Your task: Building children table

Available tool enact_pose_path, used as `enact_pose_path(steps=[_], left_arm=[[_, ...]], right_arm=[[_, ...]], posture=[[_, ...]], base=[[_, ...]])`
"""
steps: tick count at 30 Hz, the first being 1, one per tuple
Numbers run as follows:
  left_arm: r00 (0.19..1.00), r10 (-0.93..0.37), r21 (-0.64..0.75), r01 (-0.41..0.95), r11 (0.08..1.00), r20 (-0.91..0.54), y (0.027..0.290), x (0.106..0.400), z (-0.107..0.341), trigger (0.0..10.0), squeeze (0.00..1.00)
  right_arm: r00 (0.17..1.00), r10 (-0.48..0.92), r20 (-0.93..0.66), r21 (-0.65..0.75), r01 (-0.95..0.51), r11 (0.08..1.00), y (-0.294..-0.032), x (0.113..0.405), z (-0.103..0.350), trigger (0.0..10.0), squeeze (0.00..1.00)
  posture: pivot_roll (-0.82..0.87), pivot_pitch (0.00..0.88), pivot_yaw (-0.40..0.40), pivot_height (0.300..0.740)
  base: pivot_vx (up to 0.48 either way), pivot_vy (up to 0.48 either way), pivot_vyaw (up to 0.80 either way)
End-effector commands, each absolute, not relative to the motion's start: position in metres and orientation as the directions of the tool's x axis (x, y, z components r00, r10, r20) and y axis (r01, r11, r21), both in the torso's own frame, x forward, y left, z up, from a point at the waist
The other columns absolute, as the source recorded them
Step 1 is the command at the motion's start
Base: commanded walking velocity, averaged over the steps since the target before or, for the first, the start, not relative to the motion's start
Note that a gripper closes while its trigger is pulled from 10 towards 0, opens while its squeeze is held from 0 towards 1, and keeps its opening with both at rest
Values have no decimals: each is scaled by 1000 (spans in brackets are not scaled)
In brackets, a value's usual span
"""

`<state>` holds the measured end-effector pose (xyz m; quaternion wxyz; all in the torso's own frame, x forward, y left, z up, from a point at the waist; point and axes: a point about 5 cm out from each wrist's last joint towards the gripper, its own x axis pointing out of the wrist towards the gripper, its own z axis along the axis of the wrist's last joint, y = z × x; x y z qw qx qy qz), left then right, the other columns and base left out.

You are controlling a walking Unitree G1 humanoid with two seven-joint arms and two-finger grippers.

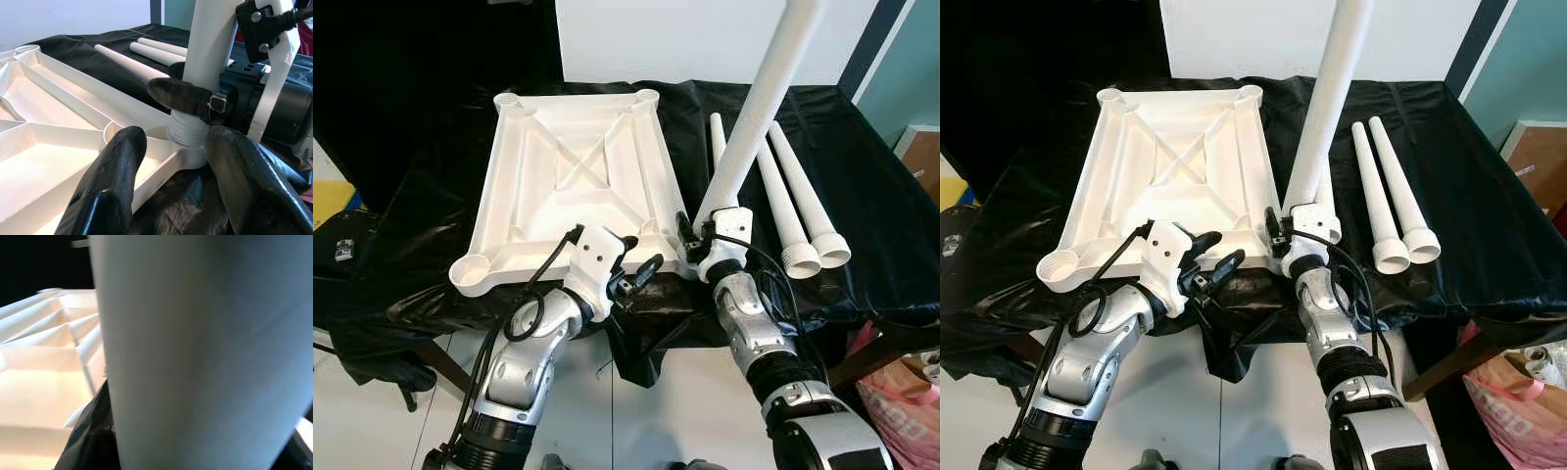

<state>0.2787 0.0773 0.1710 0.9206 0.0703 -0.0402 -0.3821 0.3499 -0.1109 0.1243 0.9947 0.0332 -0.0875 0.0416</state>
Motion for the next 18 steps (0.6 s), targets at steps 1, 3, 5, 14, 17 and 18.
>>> enact_pose_path(steps=[1,3,5,14,17,18], left_arm=[[736,-676,160,666,729,18,78,279,171,10000,0],[735,-678,158,667,728,19,76,279,171,10000,0],[735,-678,158,667,728,21,76,279,172,10000,0],[738,-674,154,663,732,25,75,279,171,10000,0],[741,-671,150,660,736,29,75,279,171,10000,0],[742,-670,150,660,737,30,75,279,171,10000,0]], right_arm=[[999,-34,-25,90,36,995,-124,338,83,10000,0],[995,-90,-44,119,95,988,-116,337,82,10000,0],[992,-106,-62,131,113,985,-109,336,81,10000,0],[997,-74,-33,85,77,993,-97,336,87,10000,0],[998,-56,9,30,55,998,-91,337,93,10000,0],[999,-52,12,24,52,998,-90,337,93,10000,0]], posture=[[26,102,-17,740],[27,99,-19,740],[31,96,-23,740],[36,87,-35,740],[36,83,-38,740],[36,83,-38,740]], base=[[0,0,0],[0,0,0],[0,0,0],[0,0,0],[0,0,0],[0,0,0]])
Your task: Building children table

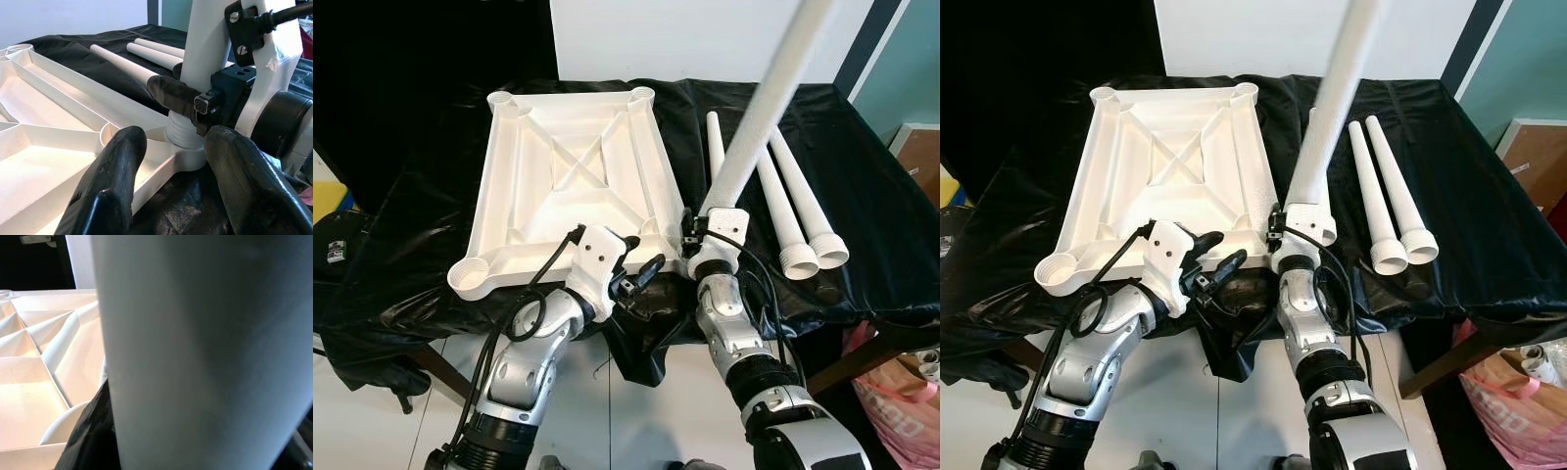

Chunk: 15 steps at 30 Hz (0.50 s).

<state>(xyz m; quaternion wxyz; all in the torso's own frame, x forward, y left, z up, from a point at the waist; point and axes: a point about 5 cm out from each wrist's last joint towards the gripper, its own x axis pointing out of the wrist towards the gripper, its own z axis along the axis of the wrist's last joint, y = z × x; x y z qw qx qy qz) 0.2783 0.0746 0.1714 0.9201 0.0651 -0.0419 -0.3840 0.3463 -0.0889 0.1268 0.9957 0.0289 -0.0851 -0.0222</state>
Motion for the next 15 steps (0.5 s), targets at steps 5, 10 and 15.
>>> enact_pose_path(steps=[5,10,15], left_arm=[[742,-670,149,659,737,32,74,278,171,10000,0],[742,-670,149,659,737,31,74,278,171,10000,0],[741,-671,149,660,736,31,74,278,171,10000,0]], right_arm=[[999,-41,23,7,41,999,-88,337,95,10000,0],[999,-31,28,-14,31,999,-87,336,95,10000,0],[999,-25,37,-34,26,999,-86,336,96,10000,0]], posture=[[39,80,-41,740],[39,79,-41,740],[37,80,-41,740]], base=[[0,0,0],[0,0,0],[0,0,0]])
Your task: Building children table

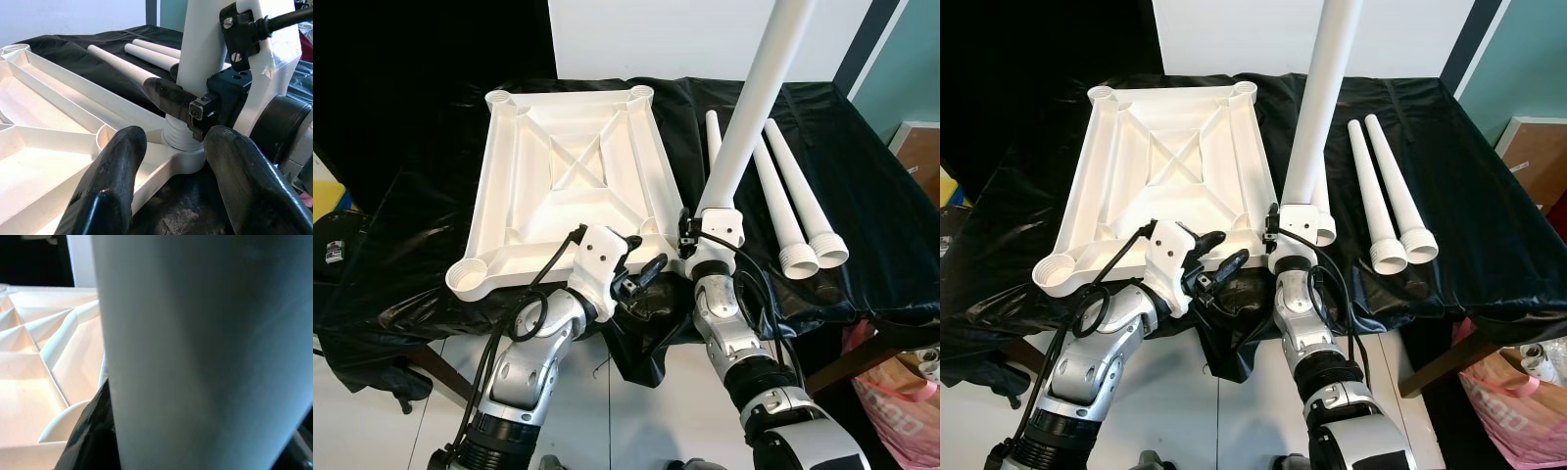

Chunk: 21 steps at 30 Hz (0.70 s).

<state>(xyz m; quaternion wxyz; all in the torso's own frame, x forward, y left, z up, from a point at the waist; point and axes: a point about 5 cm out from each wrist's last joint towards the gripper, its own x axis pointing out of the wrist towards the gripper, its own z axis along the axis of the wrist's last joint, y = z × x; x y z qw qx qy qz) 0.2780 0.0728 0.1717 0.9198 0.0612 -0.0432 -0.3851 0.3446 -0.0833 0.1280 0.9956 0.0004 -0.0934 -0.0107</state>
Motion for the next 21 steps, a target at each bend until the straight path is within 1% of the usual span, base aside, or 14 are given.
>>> enact_pose_path(steps=[1,5,6,17,21], left_arm=[[741,-671,149,660,736,31,74,278,171,10000,0],[742,-670,147,660,737,30,74,278,171,10000,0],[743,-669,145,659,738,30,74,278,170,10000,0],[745,-666,145,656,741,28,75,278,171,10000,0],[744,-667,148,657,739,27,77,278,172,10000,0]], right_arm=[[999,-25,37,-34,26,999,-86,336,96,10000,0],[999,-9,52,-40,12,999,-86,337,98,10000,0],[997,9,79,-51,-5,999,-86,338,103,10000,0],[994,18,107,-59,-11,998,-90,340,108,10000,0],[989,18,148,-53,-10,999,-93,342,117,10000,0]], posture=[[37,80,-41,740],[36,82,-42,740],[37,84,-42,740],[49,93,-36,740],[57,96,-33,740]], base=[[0,0,0],[0,0,0],[0,0,0],[0,0,0],[0,0,0]])
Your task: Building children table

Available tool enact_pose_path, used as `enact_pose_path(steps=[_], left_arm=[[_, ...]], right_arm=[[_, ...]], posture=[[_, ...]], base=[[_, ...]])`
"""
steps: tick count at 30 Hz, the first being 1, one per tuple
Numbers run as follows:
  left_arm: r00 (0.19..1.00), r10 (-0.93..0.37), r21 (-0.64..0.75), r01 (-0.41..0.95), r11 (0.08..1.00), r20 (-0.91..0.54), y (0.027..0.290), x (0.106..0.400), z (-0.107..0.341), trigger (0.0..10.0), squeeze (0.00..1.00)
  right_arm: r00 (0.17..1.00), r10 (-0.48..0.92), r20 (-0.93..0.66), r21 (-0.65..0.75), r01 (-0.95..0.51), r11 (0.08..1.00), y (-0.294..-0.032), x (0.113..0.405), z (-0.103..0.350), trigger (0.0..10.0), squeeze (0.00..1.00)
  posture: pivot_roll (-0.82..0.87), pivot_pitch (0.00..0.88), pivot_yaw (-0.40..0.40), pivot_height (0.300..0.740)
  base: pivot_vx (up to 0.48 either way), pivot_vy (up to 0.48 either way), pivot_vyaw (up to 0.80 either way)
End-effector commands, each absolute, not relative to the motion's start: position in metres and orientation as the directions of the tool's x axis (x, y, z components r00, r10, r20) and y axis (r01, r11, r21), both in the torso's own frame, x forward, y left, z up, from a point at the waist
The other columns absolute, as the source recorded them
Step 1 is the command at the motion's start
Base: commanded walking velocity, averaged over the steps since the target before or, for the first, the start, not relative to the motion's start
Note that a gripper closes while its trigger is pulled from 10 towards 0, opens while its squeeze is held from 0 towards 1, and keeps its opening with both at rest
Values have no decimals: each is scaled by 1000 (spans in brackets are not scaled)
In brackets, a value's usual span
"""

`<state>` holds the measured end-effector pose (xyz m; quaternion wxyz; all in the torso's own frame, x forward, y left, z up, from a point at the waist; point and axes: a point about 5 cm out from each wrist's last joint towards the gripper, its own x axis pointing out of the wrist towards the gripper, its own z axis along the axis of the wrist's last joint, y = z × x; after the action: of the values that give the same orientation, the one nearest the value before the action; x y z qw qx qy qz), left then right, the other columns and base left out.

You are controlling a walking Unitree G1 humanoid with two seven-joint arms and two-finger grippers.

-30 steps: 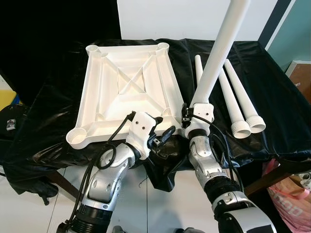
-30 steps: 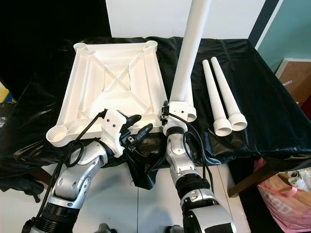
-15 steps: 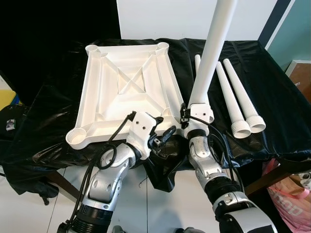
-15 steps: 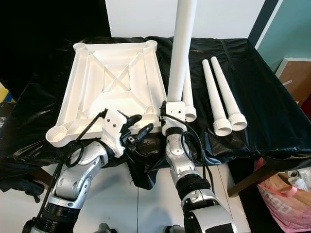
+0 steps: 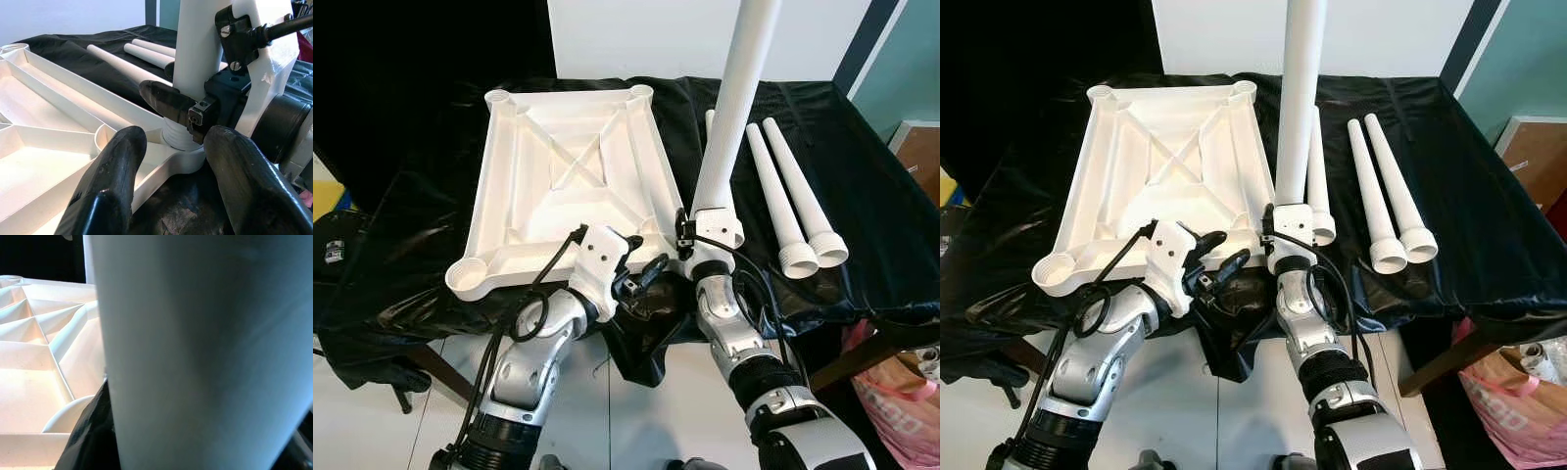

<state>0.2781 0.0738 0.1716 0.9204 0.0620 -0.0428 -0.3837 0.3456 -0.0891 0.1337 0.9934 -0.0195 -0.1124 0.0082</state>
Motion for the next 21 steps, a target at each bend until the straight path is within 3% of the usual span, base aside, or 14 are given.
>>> enact_pose_path(steps=[1,4,5,10,11,21], left_arm=[[744,-667,148,657,739,27,77,278,172,10000,0],[726,-687,61,685,726,25,78,278,171,10000,0],[713,-701,-7,701,713,31,79,279,171,10000,1000],[722,-690,-17,691,723,47,81,280,175,10000,1000],[730,-682,0,683,731,50,81,281,176,10000,0],[684,-723,27,724,689,101,71,281,192,10000,0]], right_arm=[[989,18,148,-53,-10,999,-93,342,117,10000,0],[984,20,175,-56,-10,998,-95,343,123,10000,0],[982,19,189,-53,-9,999,-97,344,127,10000,0],[970,10,245,-44,1,999,-104,348,143,10000,0],[965,10,260,-48,2,999,-106,348,147,10000,0],[950,79,301,-43,-69,997,-109,350,164,10000,0]], posture=[[57,96,-33,740],[58,97,-33,740],[58,98,-31,740],[57,100,-28,740],[57,103,-28,740],[49,108,-39,740]], base=[[0,0,0],[0,0,0],[0,0,0],[0,0,0],[0,0,0],[0,0,0]])
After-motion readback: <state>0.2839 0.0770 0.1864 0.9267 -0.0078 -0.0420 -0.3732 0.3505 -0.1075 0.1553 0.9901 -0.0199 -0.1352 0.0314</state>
